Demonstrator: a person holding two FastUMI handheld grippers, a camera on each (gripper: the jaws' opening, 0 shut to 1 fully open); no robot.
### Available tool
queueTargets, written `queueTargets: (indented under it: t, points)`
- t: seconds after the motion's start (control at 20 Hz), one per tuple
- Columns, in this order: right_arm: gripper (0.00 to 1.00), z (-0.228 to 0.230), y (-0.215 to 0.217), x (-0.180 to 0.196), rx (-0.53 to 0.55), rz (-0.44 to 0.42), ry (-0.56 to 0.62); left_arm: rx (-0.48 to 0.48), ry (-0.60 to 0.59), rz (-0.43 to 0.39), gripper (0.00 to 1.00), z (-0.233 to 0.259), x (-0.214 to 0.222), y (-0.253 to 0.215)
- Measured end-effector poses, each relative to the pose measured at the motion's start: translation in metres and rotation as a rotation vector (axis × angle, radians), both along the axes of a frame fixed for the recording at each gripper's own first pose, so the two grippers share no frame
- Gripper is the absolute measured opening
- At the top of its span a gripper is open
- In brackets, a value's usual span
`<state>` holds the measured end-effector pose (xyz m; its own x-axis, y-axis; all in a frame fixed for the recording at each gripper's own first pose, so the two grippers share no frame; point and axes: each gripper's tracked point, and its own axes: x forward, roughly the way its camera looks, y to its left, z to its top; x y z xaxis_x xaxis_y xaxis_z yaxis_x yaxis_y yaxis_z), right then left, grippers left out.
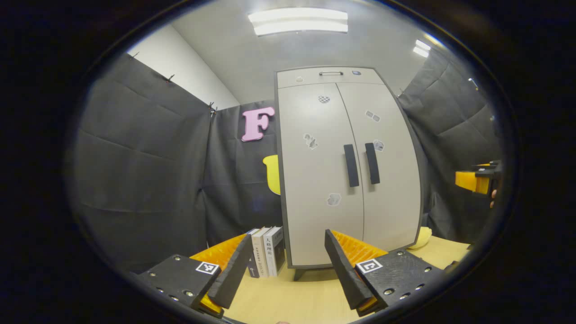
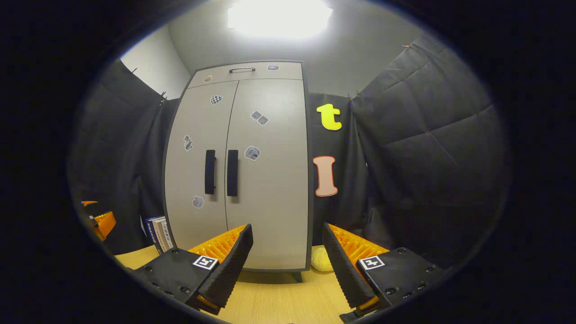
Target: Open the right door of the double-door shoe cabinet with the right hand, and open the left door with the left hand.
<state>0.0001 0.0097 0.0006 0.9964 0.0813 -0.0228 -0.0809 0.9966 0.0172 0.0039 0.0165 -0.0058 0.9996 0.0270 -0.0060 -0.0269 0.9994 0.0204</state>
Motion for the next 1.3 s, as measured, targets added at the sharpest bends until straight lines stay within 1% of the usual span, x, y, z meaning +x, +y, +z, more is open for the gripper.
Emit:
queueTargets:
  t: [0.1, 0.3, 0.65, 0.8, 0.9, 1.05, 1.2, 1.3]
  points:
    - [0.98, 0.003, 0.003, 0.001, 0.003, 0.025, -0.005, -0.002, 0.002, 0.022, 0.94, -0.001, -0.002, 0.009]
    - [0.98, 0.012, 0.021, 0.017, 0.014, 0.073, -0.023, -0.011, 0.025, 0.065, 0.94, -0.008, -0.008, 0.025]
    - [0.98, 0.021, 0.047, 0.035, 0.026, 0.147, -0.023, 0.024, 0.034, 0.151, 0.94, -0.009, -0.021, 0.063]
    - [0.98, 0.033, 0.066, 0.056, 0.032, 0.173, -0.034, 0.024, 0.048, 0.200, 0.94, -0.014, -0.030, 0.082]
    - [0.98, 0.040, 0.084, 0.076, 0.041, 0.185, -0.030, 0.024, 0.054, 0.237, 0.94, -0.016, -0.036, 0.097]
    - [0.98, 0.044, 0.099, 0.097, 0.038, 0.187, -0.027, 0.013, 0.062, 0.286, 0.94, -0.018, -0.042, 0.115]
    - [0.98, 0.040, 0.114, 0.122, 0.024, 0.187, -0.005, 0.010, 0.068, 0.319, 0.94, -0.021, -0.046, 0.127]
    - [0.98, 0.035, 0.124, 0.135, 0.035, 0.197, 0.016, 0.019, 0.073, 0.340, 0.94, -0.023, -0.051, 0.135]
